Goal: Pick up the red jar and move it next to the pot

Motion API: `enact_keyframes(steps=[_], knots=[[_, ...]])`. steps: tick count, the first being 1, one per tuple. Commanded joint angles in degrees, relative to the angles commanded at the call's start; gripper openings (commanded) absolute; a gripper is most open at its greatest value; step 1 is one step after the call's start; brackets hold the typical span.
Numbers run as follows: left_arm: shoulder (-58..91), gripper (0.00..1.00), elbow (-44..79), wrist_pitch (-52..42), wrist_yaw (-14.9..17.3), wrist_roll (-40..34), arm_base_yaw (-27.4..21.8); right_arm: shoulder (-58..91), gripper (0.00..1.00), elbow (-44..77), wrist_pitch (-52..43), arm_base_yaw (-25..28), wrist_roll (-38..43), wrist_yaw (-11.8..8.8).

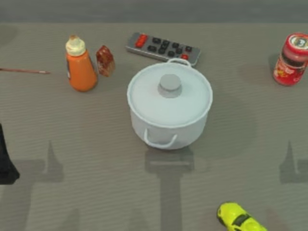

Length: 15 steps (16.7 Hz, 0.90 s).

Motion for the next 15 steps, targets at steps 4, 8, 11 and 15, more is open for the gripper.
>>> enact_keyframes(steps=[4,8,11,15], knots=[[0.0,1.0,0.0,0.0,0.0,0.0,0.0,1.1,1.0,1.51,-0.8,-0.28,0.24,0.1],[0.0,1.0,0.0,0.0,0.0,0.0,0.0,8.97,1.0,11.22,-6.25,-1.75,1.55,0.43],[0.0,1.0,0.0,0.0,0.0,0.0,0.0,19.56,1.0,22.99,-13.4,-3.14,2.64,0.53],[0.0,1.0,0.0,0.0,0.0,0.0,0.0,38.53,1.0,42.77,-25.84,-4.79,3.49,0.4]])
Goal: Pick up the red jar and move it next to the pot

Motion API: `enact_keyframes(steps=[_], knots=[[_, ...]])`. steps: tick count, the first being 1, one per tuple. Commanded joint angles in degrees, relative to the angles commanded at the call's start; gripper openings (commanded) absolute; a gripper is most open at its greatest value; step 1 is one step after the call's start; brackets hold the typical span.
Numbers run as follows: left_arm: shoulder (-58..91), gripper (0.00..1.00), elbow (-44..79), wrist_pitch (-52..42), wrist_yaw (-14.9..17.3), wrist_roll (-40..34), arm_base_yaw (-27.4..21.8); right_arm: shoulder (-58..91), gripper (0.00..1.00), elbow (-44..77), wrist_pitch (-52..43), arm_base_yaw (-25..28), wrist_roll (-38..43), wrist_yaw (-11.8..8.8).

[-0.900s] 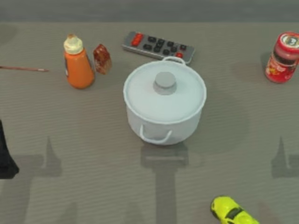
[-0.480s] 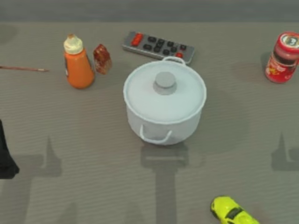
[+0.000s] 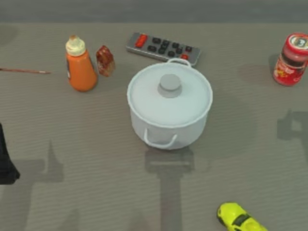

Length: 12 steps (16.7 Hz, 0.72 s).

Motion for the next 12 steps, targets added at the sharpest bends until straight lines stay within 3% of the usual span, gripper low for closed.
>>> enact_keyframes(steps=[12], knots=[[0.0,1.0,0.0,0.0,0.0,0.0,0.0,72.26,1.0,73.65,-40.31,0.66,-4.75,-2.1]])
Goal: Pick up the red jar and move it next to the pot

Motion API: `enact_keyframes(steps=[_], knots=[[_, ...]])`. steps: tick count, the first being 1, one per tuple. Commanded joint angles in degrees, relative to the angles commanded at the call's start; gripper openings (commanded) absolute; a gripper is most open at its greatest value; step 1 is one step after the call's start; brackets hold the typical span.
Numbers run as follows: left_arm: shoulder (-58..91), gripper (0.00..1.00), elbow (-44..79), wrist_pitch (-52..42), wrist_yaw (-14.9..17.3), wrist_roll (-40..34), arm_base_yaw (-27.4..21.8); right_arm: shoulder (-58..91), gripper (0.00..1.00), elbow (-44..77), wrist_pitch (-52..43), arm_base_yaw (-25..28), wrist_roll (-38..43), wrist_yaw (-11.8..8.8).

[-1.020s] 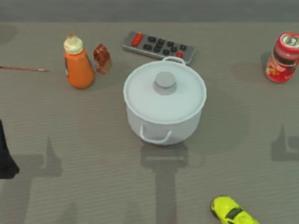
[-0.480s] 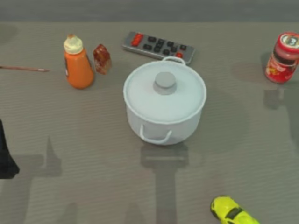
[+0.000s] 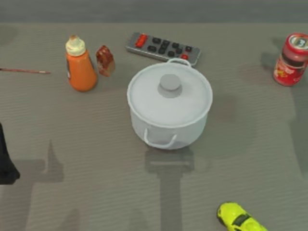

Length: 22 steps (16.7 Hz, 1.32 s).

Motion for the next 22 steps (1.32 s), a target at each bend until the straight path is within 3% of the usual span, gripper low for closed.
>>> enact_keyframes(steps=[5,10,14,22], knots=[[0.0,1.0,0.0,0.0,0.0,0.0,0.0,26.04,1.0,27.46,-12.02,1.87,-3.86,-0.48],[0.0,1.0,0.0,0.0,0.0,0.0,0.0,42.98,1.0,45.4,-19.38,3.25,-6.85,-0.32],[0.0,1.0,0.0,0.0,0.0,0.0,0.0,47.27,1.0,49.88,-21.12,3.64,-7.67,-0.19],[0.0,1.0,0.0,0.0,0.0,0.0,0.0,46.38,1.0,45.41,-17.18,3.63,-7.72,-0.21]])
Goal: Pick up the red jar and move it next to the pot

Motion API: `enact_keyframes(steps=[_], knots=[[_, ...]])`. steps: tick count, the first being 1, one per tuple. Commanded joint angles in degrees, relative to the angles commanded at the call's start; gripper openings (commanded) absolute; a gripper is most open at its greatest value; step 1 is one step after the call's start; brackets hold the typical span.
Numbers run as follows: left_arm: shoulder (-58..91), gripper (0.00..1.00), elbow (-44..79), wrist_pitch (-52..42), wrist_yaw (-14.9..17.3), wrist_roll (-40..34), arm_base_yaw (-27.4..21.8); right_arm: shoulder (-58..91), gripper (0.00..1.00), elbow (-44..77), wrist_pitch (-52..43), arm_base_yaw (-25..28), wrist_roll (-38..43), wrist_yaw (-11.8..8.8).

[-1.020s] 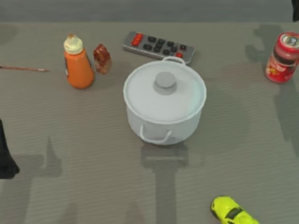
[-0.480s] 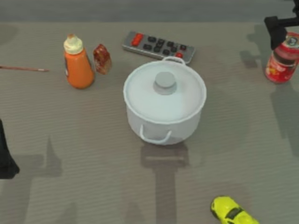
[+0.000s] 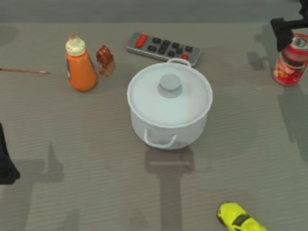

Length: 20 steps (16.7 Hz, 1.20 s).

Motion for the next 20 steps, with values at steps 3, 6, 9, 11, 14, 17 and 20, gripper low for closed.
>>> enact_keyframes(steps=[3,6,9,11,14,17,20], knots=[[0.0,1.0,0.0,0.0,0.0,0.0,0.0,-1.33,1.0,-8.22,6.0,0.16,0.18,0.01],[0.0,1.0,0.0,0.0,0.0,0.0,0.0,-2.09,1.0,-12.67,10.12,0.28,0.3,0.02],[0.0,1.0,0.0,0.0,0.0,0.0,0.0,-2.13,1.0,-12.94,10.37,0.29,0.31,0.03],[0.0,1.0,0.0,0.0,0.0,0.0,0.0,-2.13,0.92,-12.94,10.37,0.29,0.31,0.03],[0.0,1.0,0.0,0.0,0.0,0.0,0.0,-2.13,0.7,-12.94,10.37,0.29,0.31,0.03],[0.0,1.0,0.0,0.0,0.0,0.0,0.0,-2.13,0.47,-12.94,10.37,0.29,0.31,0.03],[0.0,1.0,0.0,0.0,0.0,0.0,0.0,-2.13,0.25,-12.94,10.37,0.29,0.31,0.03]])
